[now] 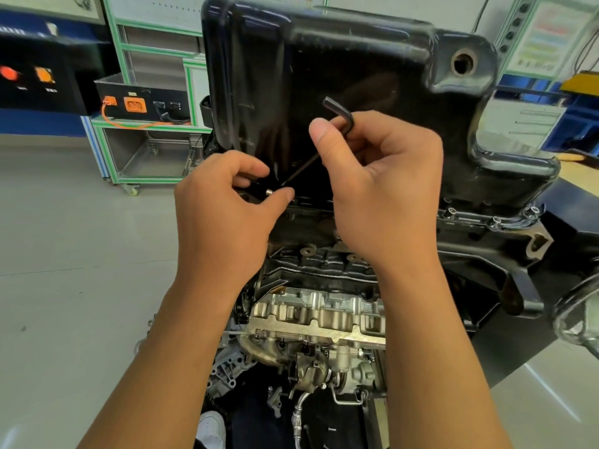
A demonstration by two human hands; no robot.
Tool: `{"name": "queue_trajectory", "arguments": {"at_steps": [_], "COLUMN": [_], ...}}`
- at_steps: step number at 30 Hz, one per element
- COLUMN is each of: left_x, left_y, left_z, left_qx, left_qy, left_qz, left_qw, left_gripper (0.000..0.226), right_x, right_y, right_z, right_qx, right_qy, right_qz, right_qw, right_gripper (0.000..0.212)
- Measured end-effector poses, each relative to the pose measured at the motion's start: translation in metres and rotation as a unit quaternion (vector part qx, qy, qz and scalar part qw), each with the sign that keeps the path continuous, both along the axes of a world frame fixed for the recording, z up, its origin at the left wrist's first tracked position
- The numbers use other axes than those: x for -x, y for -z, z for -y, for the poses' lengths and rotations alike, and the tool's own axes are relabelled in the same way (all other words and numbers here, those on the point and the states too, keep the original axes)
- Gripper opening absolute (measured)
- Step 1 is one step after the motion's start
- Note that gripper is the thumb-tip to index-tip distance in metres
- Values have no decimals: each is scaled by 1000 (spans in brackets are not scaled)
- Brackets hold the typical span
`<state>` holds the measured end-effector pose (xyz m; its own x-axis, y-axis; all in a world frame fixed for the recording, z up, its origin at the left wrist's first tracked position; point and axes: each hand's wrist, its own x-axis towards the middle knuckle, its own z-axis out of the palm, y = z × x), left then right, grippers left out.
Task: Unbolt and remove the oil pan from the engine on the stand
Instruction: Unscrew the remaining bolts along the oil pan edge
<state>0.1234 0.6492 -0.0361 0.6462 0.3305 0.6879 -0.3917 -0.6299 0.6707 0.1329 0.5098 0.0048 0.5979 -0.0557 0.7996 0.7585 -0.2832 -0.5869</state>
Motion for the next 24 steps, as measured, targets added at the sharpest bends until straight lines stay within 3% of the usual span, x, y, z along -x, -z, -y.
{"name": "queue_trajectory", "arguments": {"at_steps": [6, 12, 17, 20, 22, 24], "left_x": [6, 4, 4, 8, 15, 24], "left_y": [-7, -8, -7, -11, -20, -30], "left_z": [6, 8, 3, 7, 14, 27], "left_qx": [-2, -9, -20, 93, 204, 298], "left_qy": [-60, -23, 51, 140, 229, 307], "left_qz": [-38, -32, -42, -33, -27, -37], "left_qw": [997, 999, 998, 985, 951, 903], "left_gripper": [22, 17, 21, 17, 15, 15], "right_x": [1, 2, 8, 13, 20, 31], "right_y": [2, -1, -3, -8, -11, -13], "right_z": [5, 12, 17, 19, 29, 51], "right_qx": [-8, -68, -114, -134, -120, -75], "right_qy": [-2, 20, 21, 24, 37, 17], "right_qz": [-17, -6, 17, 37, 23, -53], "right_qw": [1000, 997, 993, 990, 992, 996], "right_gripper": [23, 35, 32, 36, 44, 47]}}
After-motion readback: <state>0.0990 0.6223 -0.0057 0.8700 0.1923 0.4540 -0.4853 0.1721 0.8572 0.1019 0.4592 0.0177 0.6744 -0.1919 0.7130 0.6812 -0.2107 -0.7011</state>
